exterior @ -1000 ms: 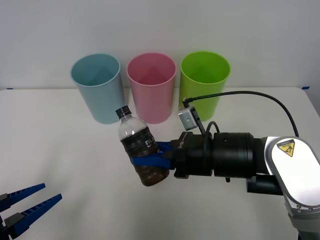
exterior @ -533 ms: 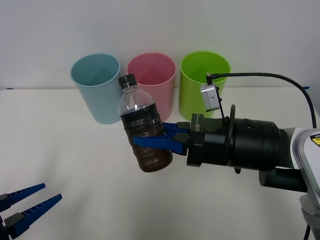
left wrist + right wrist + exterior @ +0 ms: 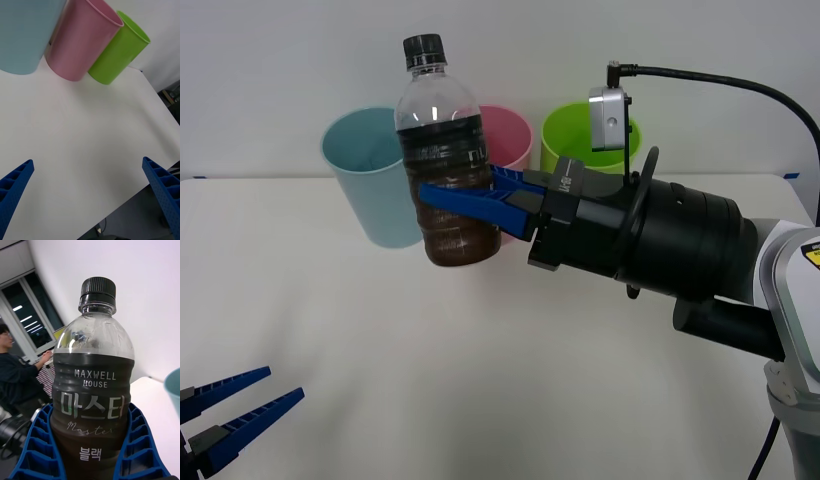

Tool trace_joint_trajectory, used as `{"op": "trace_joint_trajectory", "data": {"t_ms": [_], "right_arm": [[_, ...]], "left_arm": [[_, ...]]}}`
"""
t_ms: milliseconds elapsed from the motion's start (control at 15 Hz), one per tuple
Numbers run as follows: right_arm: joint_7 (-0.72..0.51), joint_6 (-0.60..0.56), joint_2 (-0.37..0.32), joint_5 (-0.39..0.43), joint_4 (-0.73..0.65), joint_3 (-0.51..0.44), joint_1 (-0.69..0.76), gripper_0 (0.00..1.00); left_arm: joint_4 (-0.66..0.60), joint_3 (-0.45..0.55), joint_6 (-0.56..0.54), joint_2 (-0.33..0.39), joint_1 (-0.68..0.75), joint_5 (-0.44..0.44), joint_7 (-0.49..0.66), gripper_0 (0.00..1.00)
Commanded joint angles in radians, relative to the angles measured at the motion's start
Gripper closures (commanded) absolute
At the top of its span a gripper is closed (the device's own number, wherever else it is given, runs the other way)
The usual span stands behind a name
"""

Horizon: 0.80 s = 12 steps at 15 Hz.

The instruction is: Put cans in the blue bin and PET bottles in the pink bin and trash in the green bin.

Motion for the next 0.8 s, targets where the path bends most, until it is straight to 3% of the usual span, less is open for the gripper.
{"op": "trace_joint_trajectory", "data": {"t_ms": [67,267,800], "right_arm": [[-0.013,0.094,0.002,0.097,0.0,0.007,-0.03,1.0],[-0.038,0.156,0.002,0.209,0.017,0.01,-0.073,1.0],[-0.046,0.255,0.038,0.38,0.207,0.034,-0.254,1.0]], "left_arm": [[0.0,0.0,0.0,0.0,0.0,0.0,0.0,0.0],[0.0,0.0,0.0,0.0,0.0,0.0,0.0,0.0],[0.0,0.0,0.0,0.0,0.0,0.0,0.0,0.0]]}}
